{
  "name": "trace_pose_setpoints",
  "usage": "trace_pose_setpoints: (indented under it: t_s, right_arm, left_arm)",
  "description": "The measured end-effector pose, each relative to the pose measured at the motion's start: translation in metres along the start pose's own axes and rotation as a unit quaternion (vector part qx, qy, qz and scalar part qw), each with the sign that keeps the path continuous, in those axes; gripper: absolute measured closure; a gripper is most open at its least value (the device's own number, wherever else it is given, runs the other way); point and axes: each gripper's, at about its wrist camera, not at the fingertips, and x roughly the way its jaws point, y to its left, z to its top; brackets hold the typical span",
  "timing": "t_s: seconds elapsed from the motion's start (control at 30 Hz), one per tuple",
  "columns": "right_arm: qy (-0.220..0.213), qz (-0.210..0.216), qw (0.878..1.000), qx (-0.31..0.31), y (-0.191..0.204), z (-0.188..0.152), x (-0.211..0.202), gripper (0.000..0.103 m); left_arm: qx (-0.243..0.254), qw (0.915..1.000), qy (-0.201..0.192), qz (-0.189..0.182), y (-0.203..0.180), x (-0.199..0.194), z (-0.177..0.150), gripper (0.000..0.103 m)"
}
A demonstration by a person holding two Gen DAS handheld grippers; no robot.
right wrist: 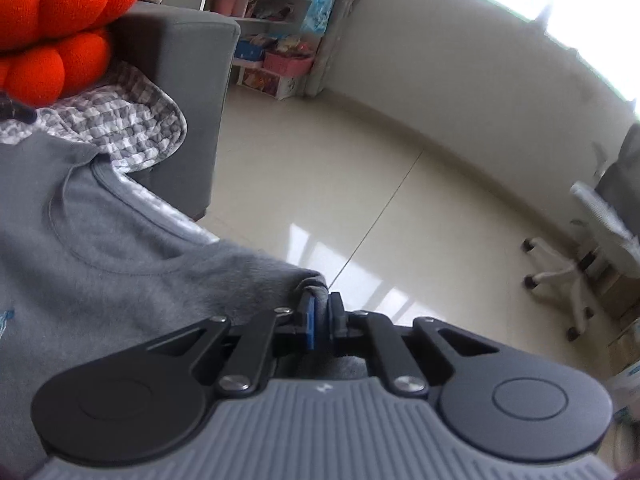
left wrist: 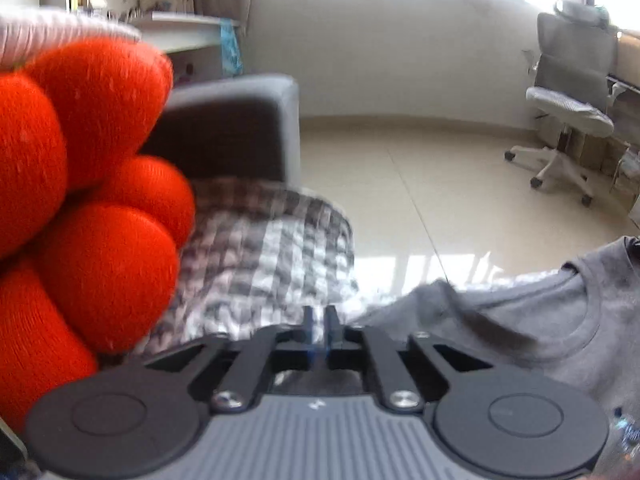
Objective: Fold clothes
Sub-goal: 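Pull the shirt toward the collar with both grippers, then open them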
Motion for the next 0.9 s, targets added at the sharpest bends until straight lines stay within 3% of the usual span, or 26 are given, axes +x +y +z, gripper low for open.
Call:
trace_pose_setpoints:
  t_s: [0.07,0.1,0.17,0.23,0.27,0.3,0.33,0.37,0.4,0.43,0.63,0.77,0.9]
  right_arm:
    - [-0.004,0.022,0.999,0.032,-0.006,0.001,0.002,0.084]
    - [-0.007,0.033,0.998,0.049,-0.009,0.001,0.002,0.074]
    - [-0.011,0.055,0.995,0.081,-0.015,0.002,0.004,0.056]
    - [-0.011,0.073,0.992,0.107,-0.018,0.005,0.008,0.054]
    - [-0.010,0.081,0.990,0.118,-0.018,0.007,0.011,0.054]
    - [-0.007,0.086,0.988,0.125,-0.017,0.009,0.014,0.054]
    - [0.002,0.083,0.989,0.120,-0.014,0.010,0.019,0.054]
    - [0.016,0.072,0.991,0.107,-0.009,0.009,0.025,0.059]
    - [0.029,0.059,0.994,0.089,-0.002,0.008,0.029,0.083]
    - [0.039,0.048,0.996,0.069,0.003,0.006,0.032,0.093]
    - [-0.013,-0.031,0.999,0.021,0.016,0.010,0.012,0.097]
    - [-0.060,-0.085,0.994,0.015,0.008,0.023,-0.007,0.098]
    - [-0.076,-0.131,0.989,0.001,0.007,0.027,-0.007,0.098]
  left_arm:
    - [-0.021,0.9995,0.012,-0.020,0.010,0.003,-0.002,0.048]
    - [-0.034,0.9987,0.011,-0.036,0.014,0.002,-0.003,0.042]
    - [-0.051,0.9966,0.009,-0.065,0.018,0.001,-0.003,0.036]
    - [-0.058,0.9950,0.009,-0.081,0.018,0.002,-0.003,0.033]
    - [-0.051,0.9958,0.014,-0.074,0.014,0.005,-0.003,0.035]
    - [-0.045,0.9965,0.019,-0.068,0.010,0.008,-0.004,0.048]
    - [-0.038,0.9971,0.023,-0.061,0.006,0.011,-0.005,0.062]
    - [-0.032,0.9977,0.028,-0.053,0.002,0.013,-0.006,0.089]
    - [-0.025,0.9982,0.032,-0.045,-0.001,0.016,-0.008,0.092]
    - [-0.019,0.9985,0.036,-0.036,-0.005,0.018,-0.010,0.094]
    - [-0.010,0.9998,-0.006,0.014,-0.008,0.006,-0.001,0.100]
    - [-0.009,0.9988,-0.027,0.041,-0.011,0.001,0.014,0.100]
    - [-0.005,0.9973,-0.034,0.064,-0.019,0.009,0.018,0.100]
